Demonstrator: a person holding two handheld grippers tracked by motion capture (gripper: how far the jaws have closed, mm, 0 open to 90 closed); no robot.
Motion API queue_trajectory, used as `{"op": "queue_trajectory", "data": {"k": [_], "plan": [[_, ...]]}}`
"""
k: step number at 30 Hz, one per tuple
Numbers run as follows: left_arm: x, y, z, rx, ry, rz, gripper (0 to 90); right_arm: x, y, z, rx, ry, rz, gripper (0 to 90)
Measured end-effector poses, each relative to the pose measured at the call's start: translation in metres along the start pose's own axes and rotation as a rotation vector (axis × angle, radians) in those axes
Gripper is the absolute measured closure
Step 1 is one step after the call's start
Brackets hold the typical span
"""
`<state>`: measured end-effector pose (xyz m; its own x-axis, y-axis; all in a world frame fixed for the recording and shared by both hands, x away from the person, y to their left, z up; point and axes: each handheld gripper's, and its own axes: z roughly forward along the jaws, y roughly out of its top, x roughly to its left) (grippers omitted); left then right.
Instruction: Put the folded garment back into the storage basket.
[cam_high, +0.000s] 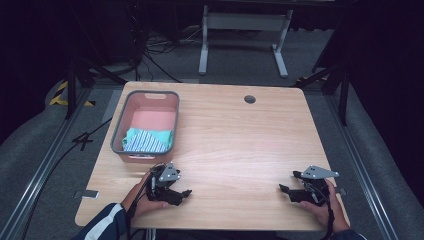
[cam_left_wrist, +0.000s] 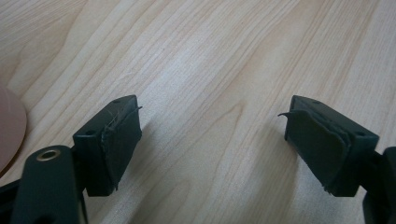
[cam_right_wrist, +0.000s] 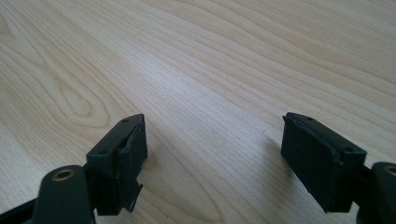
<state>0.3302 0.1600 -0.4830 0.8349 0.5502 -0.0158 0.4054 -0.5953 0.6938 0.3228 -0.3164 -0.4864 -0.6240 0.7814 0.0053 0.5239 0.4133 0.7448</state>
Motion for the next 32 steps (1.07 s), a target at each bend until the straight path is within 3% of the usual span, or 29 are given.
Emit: {"op": "queue_trajectory", "data": {"k": [32], "plan": [[-0.0003,0.0009,0.0013,0.002,-0.004,-0.003,15.3,-0.0006,0.0002,0.0002,0.0,0.005,-0.003,22.9]]}}
